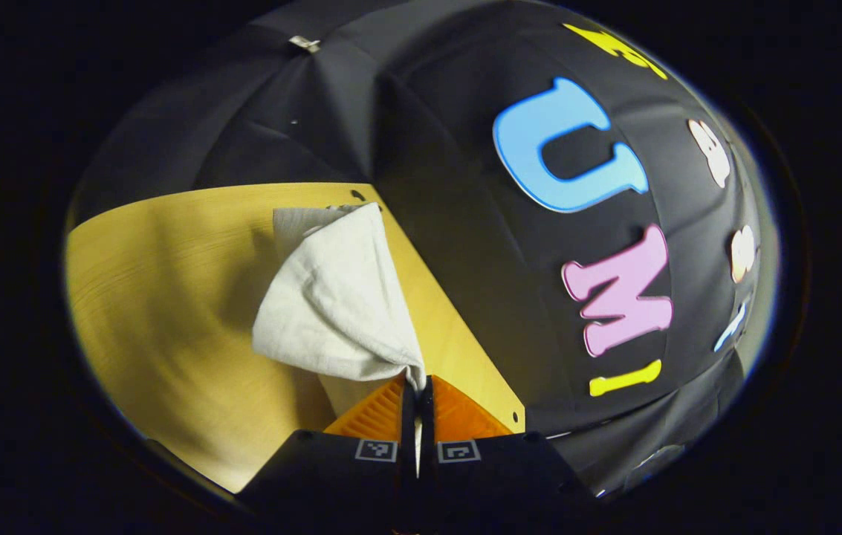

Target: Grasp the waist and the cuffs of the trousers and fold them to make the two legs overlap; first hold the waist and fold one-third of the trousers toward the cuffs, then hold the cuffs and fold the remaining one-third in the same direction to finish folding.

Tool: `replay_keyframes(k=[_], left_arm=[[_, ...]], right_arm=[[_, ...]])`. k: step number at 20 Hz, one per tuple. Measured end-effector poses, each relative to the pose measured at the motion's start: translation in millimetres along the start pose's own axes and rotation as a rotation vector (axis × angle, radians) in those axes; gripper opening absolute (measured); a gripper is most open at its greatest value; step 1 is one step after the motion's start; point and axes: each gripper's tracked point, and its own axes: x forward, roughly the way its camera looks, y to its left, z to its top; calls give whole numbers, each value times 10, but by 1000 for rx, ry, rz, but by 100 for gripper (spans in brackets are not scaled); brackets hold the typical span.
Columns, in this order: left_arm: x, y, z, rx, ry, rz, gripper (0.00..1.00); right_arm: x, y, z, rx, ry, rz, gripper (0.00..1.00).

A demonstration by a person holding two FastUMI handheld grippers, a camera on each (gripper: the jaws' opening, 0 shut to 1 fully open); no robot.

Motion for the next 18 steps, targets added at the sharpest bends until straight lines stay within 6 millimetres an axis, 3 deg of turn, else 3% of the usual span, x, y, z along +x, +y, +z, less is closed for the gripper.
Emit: replay_keyframes(k=[4, 9, 18], left_arm=[[121, -452, -238, 127, 50, -62, 5], [279, -871, -627, 281, 112, -122, 5], [351, -1205, -1636, 475, 316, -206, 5]], right_arm=[[-60, -127, 73, 40, -29, -20, 69], [-100, -198, 151, 55, -43, -27, 69], [-111, -227, 212, 73, -57, -37, 69]])
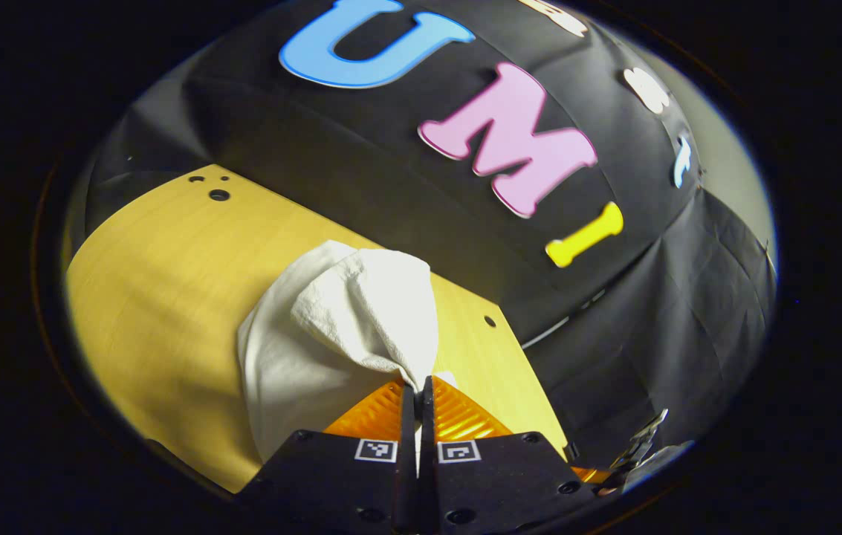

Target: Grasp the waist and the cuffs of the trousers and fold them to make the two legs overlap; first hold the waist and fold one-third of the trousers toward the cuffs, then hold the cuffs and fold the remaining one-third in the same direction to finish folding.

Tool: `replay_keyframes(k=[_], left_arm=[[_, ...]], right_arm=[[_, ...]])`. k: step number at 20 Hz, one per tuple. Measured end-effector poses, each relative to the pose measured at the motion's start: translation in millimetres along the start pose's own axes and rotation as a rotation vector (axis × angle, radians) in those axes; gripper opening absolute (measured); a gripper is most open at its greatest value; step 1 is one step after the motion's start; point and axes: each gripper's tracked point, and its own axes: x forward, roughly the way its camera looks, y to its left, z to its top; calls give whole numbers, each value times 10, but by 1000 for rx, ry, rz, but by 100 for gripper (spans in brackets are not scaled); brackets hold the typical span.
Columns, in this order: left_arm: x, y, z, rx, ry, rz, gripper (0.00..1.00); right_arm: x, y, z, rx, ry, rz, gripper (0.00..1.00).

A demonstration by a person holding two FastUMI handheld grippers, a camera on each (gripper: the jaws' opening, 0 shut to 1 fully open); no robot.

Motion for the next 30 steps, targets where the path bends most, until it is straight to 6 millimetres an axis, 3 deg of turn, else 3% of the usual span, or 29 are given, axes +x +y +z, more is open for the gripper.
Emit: replay_keyframes(k=[4, 8, 10, 11, 13, 15, 17, 20, 23, 25, 30], left_arm=[[115, -208, -509, 111, 126, -45, 6], [179, -266, -929, 142, 236, -90, 6], [157, -319, -1106, 149, 286, -121, 12], [168, -369, -1180, 156, 303, -141, 21], [137, -498, -1305, 194, 329, -189, 64], [84, -642, -1384, 270, 345, -252, 74], [-11, -814, -1426, 338, 353, -340, 77], [-221, -1019, -1478, 365, 377, -479, 81], [-236, -933, -1365, 281, 359, -459, 83], [-305, -749, -1215, 202, 326, -407, 84], [-516, -91, -554, 12, 149, -243, 84]], right_arm=[[-10, -22, 5, 19, -5, -7, 69], [-15, -26, 2, 15, 1, -13, 69], [-17, -23, -6, 15, 5, -16, 69], [-19, -25, -20, 16, 8, -18, 69], [-15, -24, -23, 17, 11, -18, 69], [-6, -29, -23, 14, 13, -18, 69], [-13, -30, -23, 14, 16, -20, 69], [-15, -30, -32, 13, 21, -20, 69], [-13, -28, -35, 9, 26, -18, 69], [-6, -13, -47, 12, 29, -10, 69], [38, 49, -97, -2, 39, 37, 69]])
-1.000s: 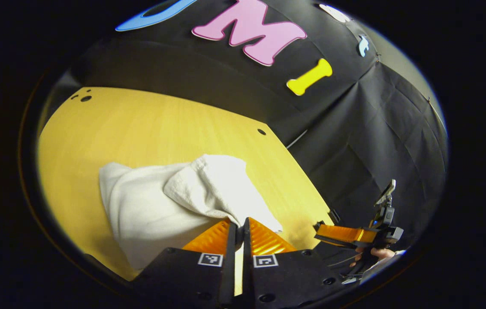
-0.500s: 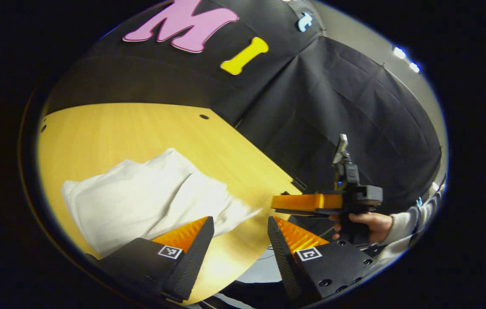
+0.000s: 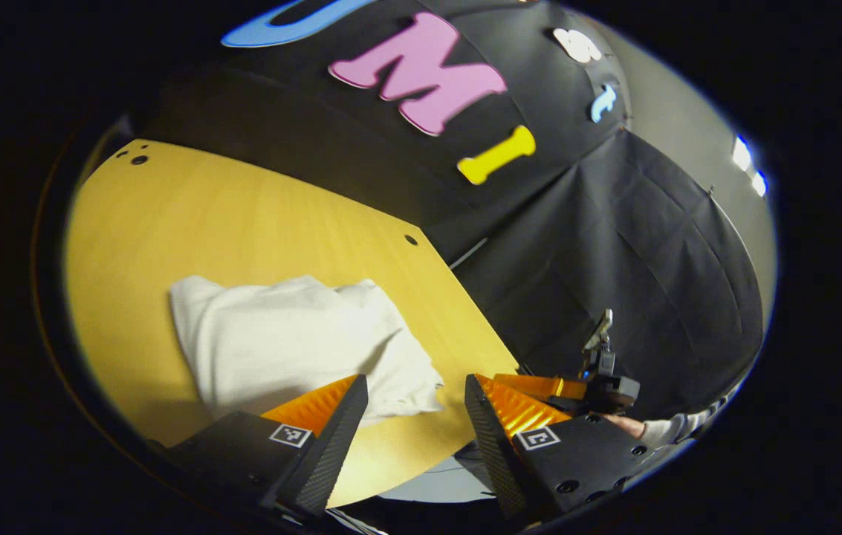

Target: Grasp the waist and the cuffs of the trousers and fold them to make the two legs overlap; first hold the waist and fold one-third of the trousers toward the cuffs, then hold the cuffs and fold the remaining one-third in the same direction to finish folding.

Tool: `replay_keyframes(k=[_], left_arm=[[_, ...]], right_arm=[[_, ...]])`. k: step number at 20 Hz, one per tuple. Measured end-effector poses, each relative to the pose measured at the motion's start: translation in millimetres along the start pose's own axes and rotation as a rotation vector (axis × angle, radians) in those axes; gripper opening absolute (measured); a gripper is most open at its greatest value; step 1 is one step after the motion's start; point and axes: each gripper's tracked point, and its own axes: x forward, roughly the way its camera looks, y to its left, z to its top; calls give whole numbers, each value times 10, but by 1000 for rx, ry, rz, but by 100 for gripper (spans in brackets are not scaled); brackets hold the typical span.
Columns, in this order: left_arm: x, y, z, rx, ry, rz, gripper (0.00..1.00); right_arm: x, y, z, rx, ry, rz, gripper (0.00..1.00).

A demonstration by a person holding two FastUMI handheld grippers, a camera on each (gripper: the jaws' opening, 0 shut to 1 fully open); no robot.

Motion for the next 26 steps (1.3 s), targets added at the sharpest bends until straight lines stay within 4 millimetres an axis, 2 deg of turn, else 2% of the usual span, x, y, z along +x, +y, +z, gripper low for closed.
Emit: replay_keyframes(k=[2, 4, 7, 9, 10, 11, 12, 13, 15, 16, 17, 22, 26], left_arm=[[-210, 215, 255, -74, -98, 60, 85], [-490, 503, 479, -141, -196, 123, 87], [-841, 792, 602, -227, -287, 210, 89], [-1132, 900, 512, -283, -307, 270, 89], [-1301, 960, 441, -306, -312, 302, 89], [-1401, 1003, 350, -320, -318, 331, 89], [-1506, 1042, 276, -336, -326, 354, 89], [-1492, 1079, 230, -356, -333, 374, 89], [-1642, 1089, 111, -395, -351, 396, 89], [-1640, 1060, 1, -415, -361, 404, 89], [-1651, 1043, -67, -432, -369, 414, 89], [-1791, 1034, -220, -476, -398, 439, 89], [-1855, 1010, -237, -480, -409, 441, 89]], right_arm=[[0, 103, -4, -14, 4, 31, 69], [23, 320, 7, -27, 6, 66, 69], [73, 600, -4, -49, 19, 124, 69], [112, 756, -63, -65, 42, 162, 69], [125, 820, -110, -69, 59, 180, 78], [131, 882, -157, -71, 78, 195, 69], [154, 932, -190, -73, 94, 208, 69], [171, 959, -206, -80, 107, 213, 60], [198, 984, -230, -114, 126, 214, 60], [207, 1003, -207, -132, 133, 215, 60], [216, 1014, -206, -140, 141, 218, 69], [239, 1059, -308, -162, 185, 219, 71], [198, 1095, -414, -163, 194, 223, 82]])
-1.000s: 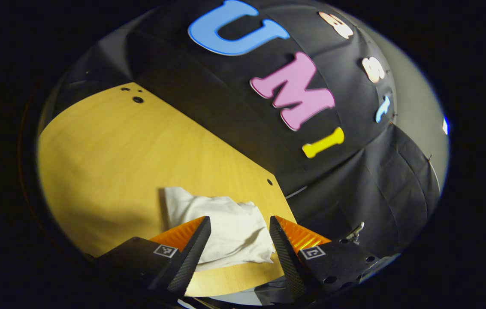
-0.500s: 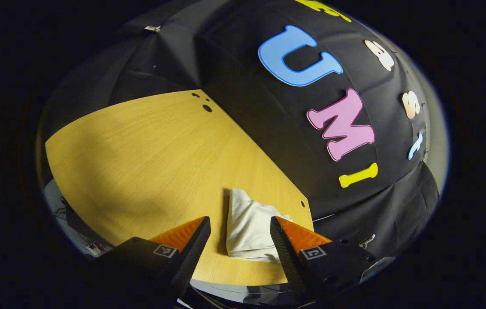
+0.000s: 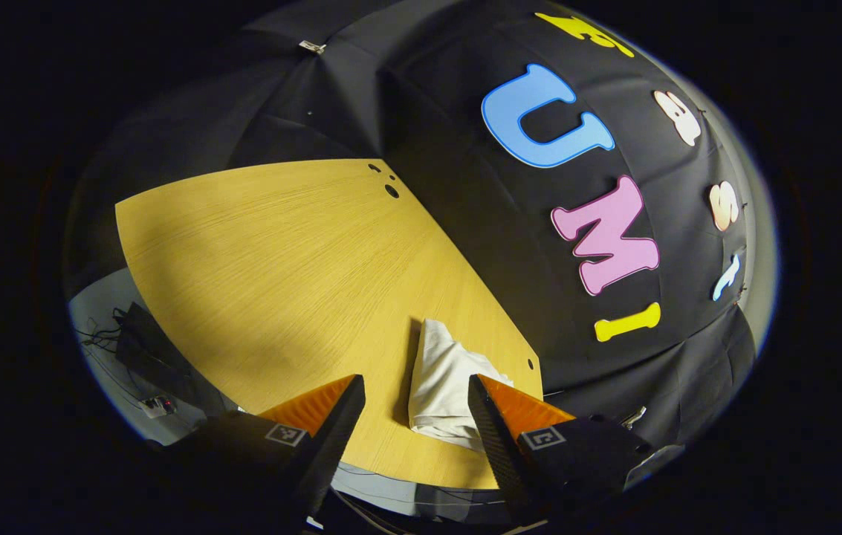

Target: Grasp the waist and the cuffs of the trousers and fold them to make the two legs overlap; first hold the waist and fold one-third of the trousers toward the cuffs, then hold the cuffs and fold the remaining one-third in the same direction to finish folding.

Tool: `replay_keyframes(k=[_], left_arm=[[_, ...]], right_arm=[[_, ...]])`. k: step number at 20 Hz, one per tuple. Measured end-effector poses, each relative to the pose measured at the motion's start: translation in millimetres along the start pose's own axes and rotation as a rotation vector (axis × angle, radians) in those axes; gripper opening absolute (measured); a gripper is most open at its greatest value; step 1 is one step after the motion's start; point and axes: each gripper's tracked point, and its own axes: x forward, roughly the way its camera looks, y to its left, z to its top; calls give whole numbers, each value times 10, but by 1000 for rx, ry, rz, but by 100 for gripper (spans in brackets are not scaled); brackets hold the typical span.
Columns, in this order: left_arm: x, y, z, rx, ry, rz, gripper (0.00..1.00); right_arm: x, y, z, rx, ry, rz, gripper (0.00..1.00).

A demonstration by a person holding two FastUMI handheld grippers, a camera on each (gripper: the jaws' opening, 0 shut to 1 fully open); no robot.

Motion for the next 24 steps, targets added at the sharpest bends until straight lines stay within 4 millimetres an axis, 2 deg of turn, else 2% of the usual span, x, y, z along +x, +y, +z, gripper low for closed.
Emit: replay_keyframes(k=[1, 3, 4, 5, 11, 16, 20, 24], left_arm=[[-15, 8, -16, -1, 0, -1, 89], [-31, 20, -41, -5, 6, -4, 89], [-29, 32, -52, -8, 10, -4, 89], [-33, 35, -78, -13, 16, -4, 89], [-24, 105, -32, 1, 41, -12, 89], [-50, 153, 7, 46, 80, -34, 89], [-74, 148, -44, 45, 111, -71, 89], [-83, 104, -105, 25, 127, -99, 89]], right_arm=[[3, 6, -11, -1, -2, -2, 92], [-15, 33, -28, -4, -9, -8, 97], [-26, 40, -35, -6, -11, -9, 89], [-44, 35, -57, -9, -12, -14, 97], [-95, -45, -129, 34, -38, -56, 97], [-110, -31, -226, 68, -57, -84, 97], [-135, 30, -238, 77, -79, -114, 97], [-153, 141, -154, 52, -99, -123, 97]])
